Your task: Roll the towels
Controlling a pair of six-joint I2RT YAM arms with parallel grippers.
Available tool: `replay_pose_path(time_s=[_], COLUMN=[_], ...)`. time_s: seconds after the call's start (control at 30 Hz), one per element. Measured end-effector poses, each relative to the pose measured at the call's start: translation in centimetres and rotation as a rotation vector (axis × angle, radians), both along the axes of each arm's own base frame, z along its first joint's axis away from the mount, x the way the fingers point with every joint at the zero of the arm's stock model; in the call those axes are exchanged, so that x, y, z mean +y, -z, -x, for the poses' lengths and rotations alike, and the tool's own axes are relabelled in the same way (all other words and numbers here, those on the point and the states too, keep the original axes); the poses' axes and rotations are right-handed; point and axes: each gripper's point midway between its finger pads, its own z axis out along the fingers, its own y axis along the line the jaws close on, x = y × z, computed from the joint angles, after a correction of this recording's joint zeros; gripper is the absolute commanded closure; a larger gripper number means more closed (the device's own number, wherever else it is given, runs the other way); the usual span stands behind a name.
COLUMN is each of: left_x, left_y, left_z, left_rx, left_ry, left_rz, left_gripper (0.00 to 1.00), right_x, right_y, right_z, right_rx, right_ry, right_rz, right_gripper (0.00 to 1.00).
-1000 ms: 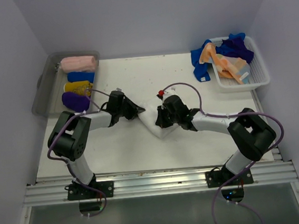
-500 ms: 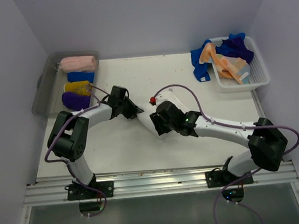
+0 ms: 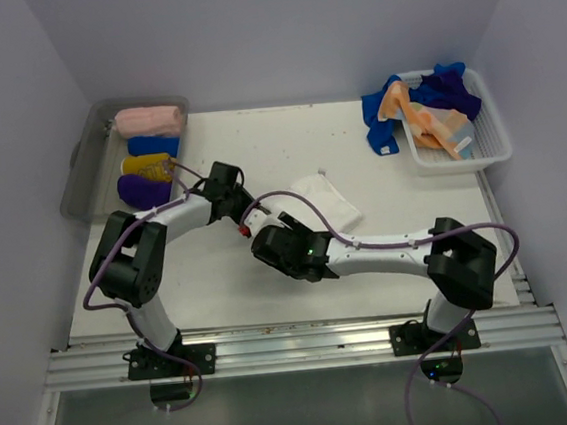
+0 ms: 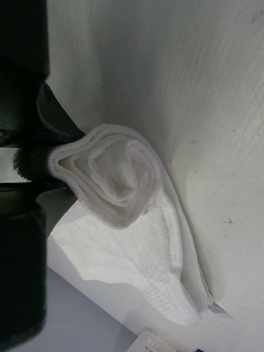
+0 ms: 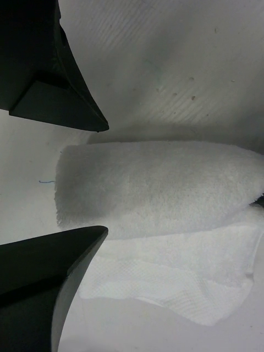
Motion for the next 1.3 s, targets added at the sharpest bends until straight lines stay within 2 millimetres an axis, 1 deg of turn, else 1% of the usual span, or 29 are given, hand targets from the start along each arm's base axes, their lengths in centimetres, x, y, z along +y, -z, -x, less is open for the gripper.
replay_pose_path(time_s=[0.13,0.2,0.43,0.5,0.63,0.73,0.83,0.93,0.97,1.03,1.07,1.17,1.2,1.27,1.3], left_x=[0.0,0.0,0.1,0.1,0.1,0.1,0.1,0.1,0.2,0.2,0.2,0.4,0.5,0.7,0.8], left_y=[0.0,0.0,0.0,0.0,0.0,-0.1,-0.1,-0.1,-0.1,-0.1,-0.1,-0.1,-0.1,-0.2,-0.3], left_z=[0.1,0.1,0.1,0.1,0.1,0.1,0.2,0.2,0.2,0.3,0.3,0.4,0.5,0.6,0.7], left_rx=[0.002,0.001,0.002,0.001,-0.001,-0.001,-0.002,-0.005,-0.005,-0.004,-0.004,-0.003,-0.003,0.001,0.005], left_ry=[0.002,0.002,0.003,0.005,0.008,0.008,0.008,0.012,0.013,0.012,0.012,0.01,0.009,0.008,0.007], left_rz=[-0.002,-0.002,-0.003,-0.005,-0.006,-0.006,-0.005,-0.008,-0.008,-0.008,-0.008,-0.007,-0.005,-0.002,-0.001], left_gripper=[1.0,1.0,1.0,1.0,1.0,1.0,1.0,1.0,1.0,1.0,1.0,1.0,0.97,0.87,0.74], right_x=[0.4,0.7,0.4,0.2,-0.2,-0.3,-0.5,-0.6,-0.5,-0.5,-0.5,-0.4,-0.4,-0.2,-0.1], right_y=[0.0,0.5,3.6,4.2,4.5,4.3,4.6,5.1,5.2,5.2,5.1,5.0,4.9,4.7,4.6], right_z=[-0.3,-0.4,-0.8,-1.1,-1.6,-1.9,-2.1,-2.3,-2.3,-2.3,-2.3,-2.3,-2.3,-2.0,-1.9], right_rx=[-0.036,-0.043,-0.038,-0.053,-0.095,-0.118,-0.135,-0.147,-0.152,-0.163,-0.166,-0.166,-0.163,-0.142,-0.128], right_ry=[-0.038,-0.053,-0.055,-0.039,-0.007,0.011,0.03,0.05,0.056,0.068,0.073,0.081,0.085,0.089,0.088], right_rz=[0.06,0.085,0.179,0.203,0.235,0.238,0.248,0.252,0.252,0.246,0.242,0.226,0.213,0.164,0.141], right_gripper=[0.24,0.24,0.25,0.25,0.26,0.3,0.4,0.58,0.7,0.8,0.88,0.98,1.0,1.0,1.0])
